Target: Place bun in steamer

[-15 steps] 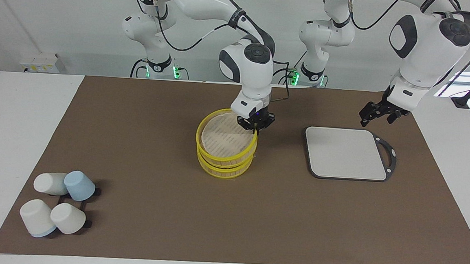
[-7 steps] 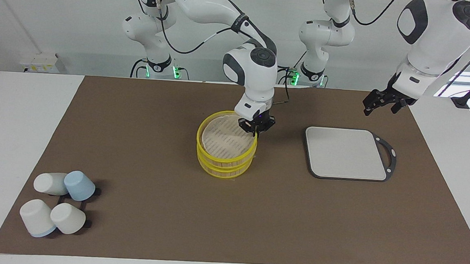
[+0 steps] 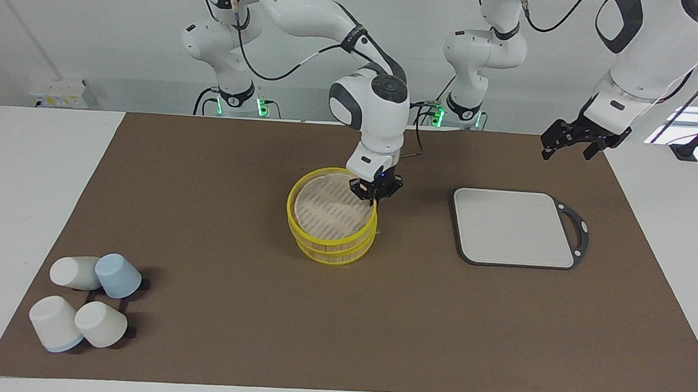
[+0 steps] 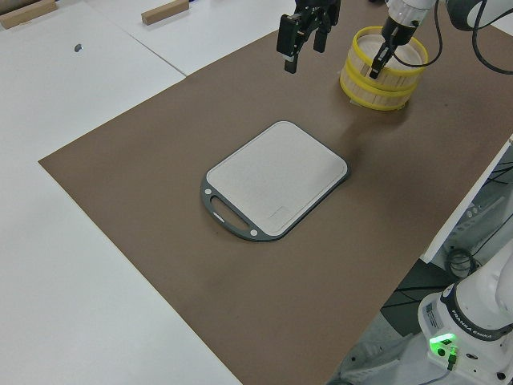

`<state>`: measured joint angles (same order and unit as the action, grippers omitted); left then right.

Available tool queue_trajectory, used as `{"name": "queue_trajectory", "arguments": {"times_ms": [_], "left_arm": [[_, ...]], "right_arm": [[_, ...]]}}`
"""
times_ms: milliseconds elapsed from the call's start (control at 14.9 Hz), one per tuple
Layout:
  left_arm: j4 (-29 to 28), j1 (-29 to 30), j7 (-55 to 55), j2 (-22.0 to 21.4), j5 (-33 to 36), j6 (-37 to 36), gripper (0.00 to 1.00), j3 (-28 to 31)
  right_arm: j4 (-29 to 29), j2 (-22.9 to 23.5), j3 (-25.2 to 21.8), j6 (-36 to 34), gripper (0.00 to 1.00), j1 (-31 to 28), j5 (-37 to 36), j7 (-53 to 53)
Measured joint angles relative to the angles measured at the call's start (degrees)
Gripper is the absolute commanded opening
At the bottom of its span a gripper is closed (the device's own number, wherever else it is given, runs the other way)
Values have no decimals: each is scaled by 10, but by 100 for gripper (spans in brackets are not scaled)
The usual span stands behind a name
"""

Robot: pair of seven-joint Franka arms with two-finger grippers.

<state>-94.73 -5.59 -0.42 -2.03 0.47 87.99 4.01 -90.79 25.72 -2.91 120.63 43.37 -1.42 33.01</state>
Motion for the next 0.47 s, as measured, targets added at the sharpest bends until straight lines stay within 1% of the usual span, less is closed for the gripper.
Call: {"name": "queue_trajectory", "arguments": {"times_ms": [201,470], "left_arm": [[-11,0,0,-8,-7,0,100,0],[-12,0,1,-9,-16,8,100,0]], "right_arm": [[-4,-1,0,18,0,0,5,2],[-6,-1,0,34,0,0,13,2]]}}
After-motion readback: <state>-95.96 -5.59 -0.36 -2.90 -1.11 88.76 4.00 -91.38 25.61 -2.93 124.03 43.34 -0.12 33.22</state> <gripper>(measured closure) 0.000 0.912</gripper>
